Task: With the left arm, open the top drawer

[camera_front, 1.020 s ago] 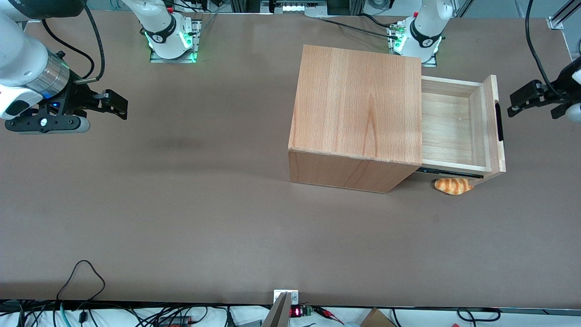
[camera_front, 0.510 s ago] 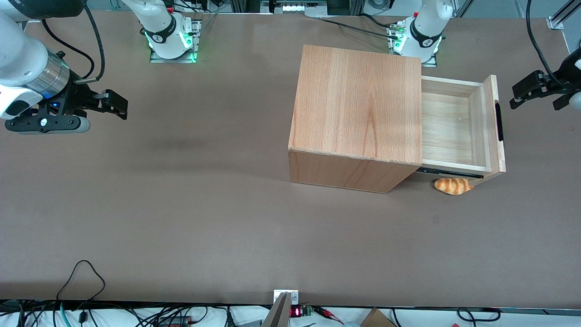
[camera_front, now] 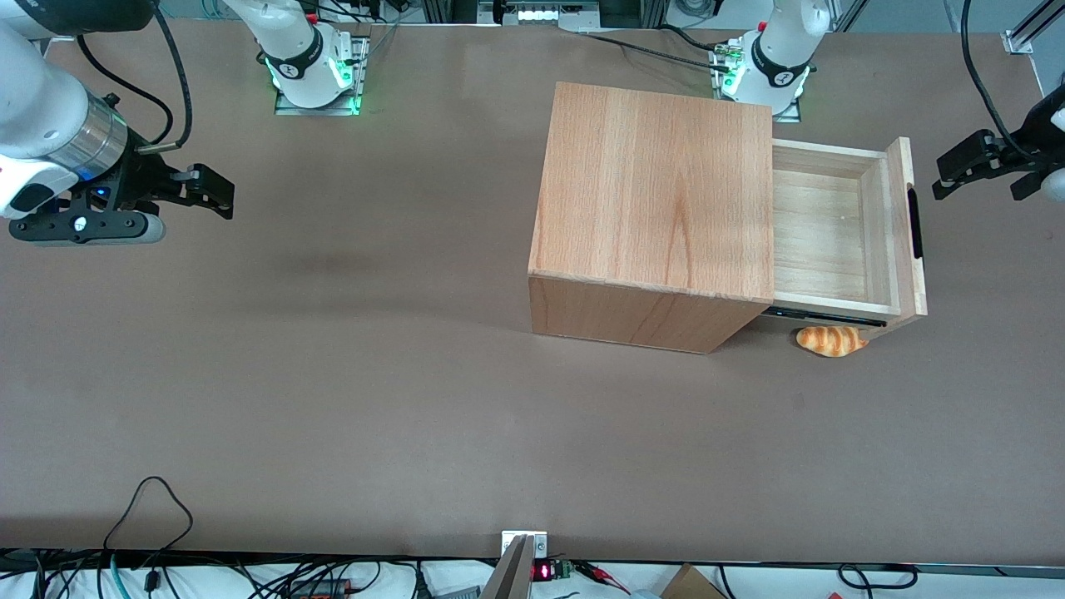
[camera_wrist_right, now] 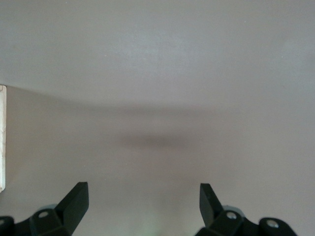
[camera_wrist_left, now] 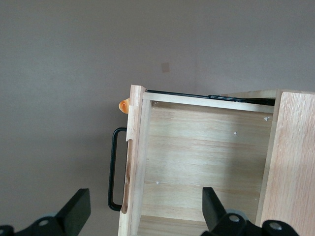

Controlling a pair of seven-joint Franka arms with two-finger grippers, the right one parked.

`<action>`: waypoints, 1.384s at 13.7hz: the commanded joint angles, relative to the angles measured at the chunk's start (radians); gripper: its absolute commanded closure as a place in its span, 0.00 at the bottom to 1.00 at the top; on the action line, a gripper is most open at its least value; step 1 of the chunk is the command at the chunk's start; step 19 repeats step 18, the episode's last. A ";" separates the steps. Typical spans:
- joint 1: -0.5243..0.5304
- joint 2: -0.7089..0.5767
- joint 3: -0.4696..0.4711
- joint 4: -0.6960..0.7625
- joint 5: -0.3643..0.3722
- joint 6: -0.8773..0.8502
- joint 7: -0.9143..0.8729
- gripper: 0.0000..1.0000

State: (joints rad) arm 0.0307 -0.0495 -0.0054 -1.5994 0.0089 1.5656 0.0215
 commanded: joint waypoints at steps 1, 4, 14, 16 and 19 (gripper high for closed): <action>0.017 -0.016 -0.019 -0.010 0.016 0.008 -0.012 0.00; 0.015 -0.013 -0.019 0.002 0.014 0.007 0.008 0.00; 0.014 -0.001 -0.018 0.038 0.014 -0.021 0.000 0.00; 0.017 -0.001 -0.018 0.039 0.014 -0.021 0.009 0.00; 0.017 -0.001 -0.016 0.039 0.014 -0.024 0.011 0.00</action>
